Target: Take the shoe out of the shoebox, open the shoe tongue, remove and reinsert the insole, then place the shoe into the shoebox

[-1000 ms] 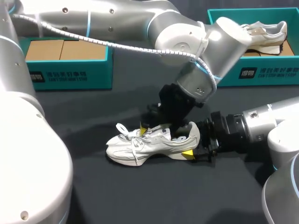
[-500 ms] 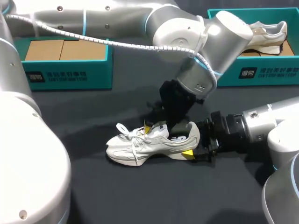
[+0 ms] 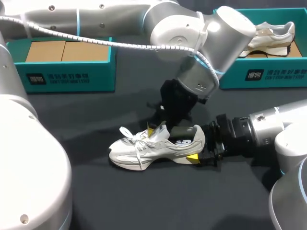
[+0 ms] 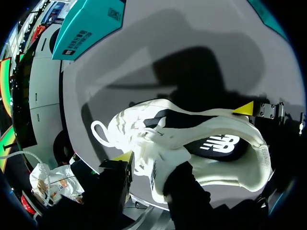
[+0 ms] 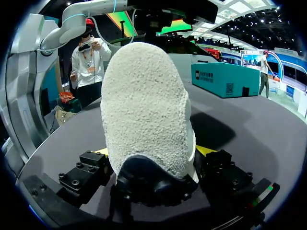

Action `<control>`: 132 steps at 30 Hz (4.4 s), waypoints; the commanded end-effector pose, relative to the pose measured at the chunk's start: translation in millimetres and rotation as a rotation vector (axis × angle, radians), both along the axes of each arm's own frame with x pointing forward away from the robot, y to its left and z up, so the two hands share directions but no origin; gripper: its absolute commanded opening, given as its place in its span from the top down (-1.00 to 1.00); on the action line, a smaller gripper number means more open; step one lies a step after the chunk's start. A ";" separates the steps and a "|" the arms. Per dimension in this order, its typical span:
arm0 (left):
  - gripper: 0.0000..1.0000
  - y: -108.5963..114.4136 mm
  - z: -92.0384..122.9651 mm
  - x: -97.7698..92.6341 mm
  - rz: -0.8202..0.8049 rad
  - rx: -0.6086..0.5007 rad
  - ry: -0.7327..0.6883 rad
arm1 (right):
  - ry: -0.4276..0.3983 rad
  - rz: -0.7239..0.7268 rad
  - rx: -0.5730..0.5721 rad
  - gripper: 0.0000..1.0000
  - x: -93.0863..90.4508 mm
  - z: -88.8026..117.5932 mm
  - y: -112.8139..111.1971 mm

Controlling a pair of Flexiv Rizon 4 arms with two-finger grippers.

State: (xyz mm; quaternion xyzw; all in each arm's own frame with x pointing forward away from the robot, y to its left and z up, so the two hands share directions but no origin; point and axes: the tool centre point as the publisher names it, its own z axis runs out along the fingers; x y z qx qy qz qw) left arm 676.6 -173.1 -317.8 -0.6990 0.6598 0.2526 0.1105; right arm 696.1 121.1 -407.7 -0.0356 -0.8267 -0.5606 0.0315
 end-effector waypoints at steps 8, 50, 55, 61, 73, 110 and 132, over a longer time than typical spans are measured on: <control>1.00 6.6 14.4 -1.8 0.017 -0.035 -0.010 | 0.000 -0.002 -0.004 1.00 -1.2 0.0 1.6; 0.96 101.5 -11.9 -5.7 0.116 -0.342 -0.012 | 0.000 -0.002 -0.004 1.00 -1.2 0.0 1.6; 0.49 108.3 -20.0 1.0 0.117 -0.307 -0.015 | 0.000 -0.002 -0.004 1.00 -1.2 0.0 1.6; 0.15 117.1 -23.8 8.0 0.106 -0.248 -0.018 | 0.000 -0.002 -0.004 1.00 -1.2 0.0 1.6; 0.02 128.6 -36.5 11.1 0.046 -0.166 -0.030 | 0.000 -0.002 -0.004 1.00 -1.2 0.0 1.6; -0.11 41.0 107.4 14.3 -0.413 -0.684 -0.001 | 0.000 -0.002 -0.004 1.00 -1.2 0.0 1.6; 1.00 16.9 138.6 13.1 -1.052 -0.720 0.236 | 0.000 -0.002 -0.004 1.00 -1.2 0.0 1.6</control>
